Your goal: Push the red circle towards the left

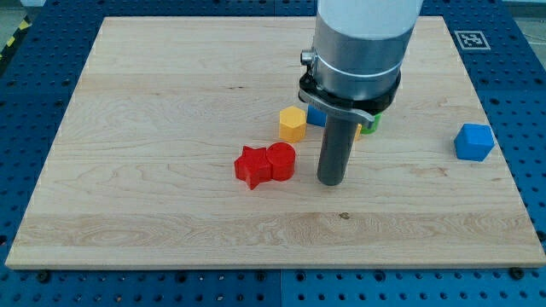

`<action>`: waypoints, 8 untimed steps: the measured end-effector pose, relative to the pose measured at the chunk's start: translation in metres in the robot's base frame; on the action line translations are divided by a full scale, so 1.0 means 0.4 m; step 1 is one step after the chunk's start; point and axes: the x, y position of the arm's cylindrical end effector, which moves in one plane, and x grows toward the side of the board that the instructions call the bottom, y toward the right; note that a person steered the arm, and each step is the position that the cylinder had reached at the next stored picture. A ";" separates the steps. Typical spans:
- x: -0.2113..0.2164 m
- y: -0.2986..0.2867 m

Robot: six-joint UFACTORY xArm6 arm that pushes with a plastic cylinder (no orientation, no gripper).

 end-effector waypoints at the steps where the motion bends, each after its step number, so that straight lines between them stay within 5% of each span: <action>1: -0.007 -0.027; 5: -0.133 -0.163; 8: -0.145 -0.135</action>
